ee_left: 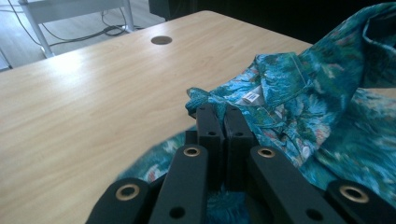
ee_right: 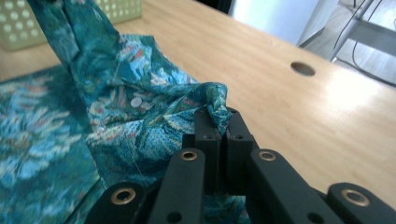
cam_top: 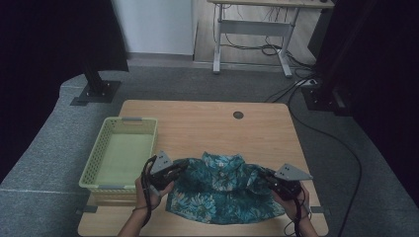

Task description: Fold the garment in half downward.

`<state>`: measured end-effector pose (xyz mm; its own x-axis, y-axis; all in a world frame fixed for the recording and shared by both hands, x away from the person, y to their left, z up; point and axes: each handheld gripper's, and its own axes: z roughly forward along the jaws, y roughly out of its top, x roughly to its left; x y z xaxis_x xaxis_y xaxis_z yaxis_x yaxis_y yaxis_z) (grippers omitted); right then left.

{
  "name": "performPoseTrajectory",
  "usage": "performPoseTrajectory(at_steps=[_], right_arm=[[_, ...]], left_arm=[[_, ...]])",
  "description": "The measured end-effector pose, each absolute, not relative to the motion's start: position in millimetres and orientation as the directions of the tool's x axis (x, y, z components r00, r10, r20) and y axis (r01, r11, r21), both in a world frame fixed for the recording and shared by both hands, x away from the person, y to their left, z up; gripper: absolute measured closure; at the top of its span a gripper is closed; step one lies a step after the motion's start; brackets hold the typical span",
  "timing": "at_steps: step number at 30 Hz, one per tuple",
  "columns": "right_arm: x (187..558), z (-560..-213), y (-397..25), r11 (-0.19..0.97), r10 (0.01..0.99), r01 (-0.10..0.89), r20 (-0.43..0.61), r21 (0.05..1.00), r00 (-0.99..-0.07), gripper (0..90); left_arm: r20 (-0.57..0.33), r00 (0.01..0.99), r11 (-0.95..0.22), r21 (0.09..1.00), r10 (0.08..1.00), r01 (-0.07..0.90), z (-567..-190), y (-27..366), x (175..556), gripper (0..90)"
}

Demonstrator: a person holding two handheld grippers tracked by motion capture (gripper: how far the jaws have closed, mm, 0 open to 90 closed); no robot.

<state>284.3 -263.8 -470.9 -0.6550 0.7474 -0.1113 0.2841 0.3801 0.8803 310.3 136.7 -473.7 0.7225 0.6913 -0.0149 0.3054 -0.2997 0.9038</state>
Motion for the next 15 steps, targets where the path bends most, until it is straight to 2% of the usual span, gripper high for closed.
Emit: performPoseTrajectory(at_steps=[7,15], right_arm=[[267,-507,-277,0.377,0.761,0.347,-0.074,0.859,-0.645,85.8],[249,-524,-299,0.361,0.772,0.396,-0.033,0.844,-0.635,85.4]], left_arm=[[-0.052,0.727,-0.298,0.89,0.685,0.345,-495,142,294,88.0],[-0.066,0.734,-0.319,0.872,0.676,0.372,-512,151,273,87.9]])
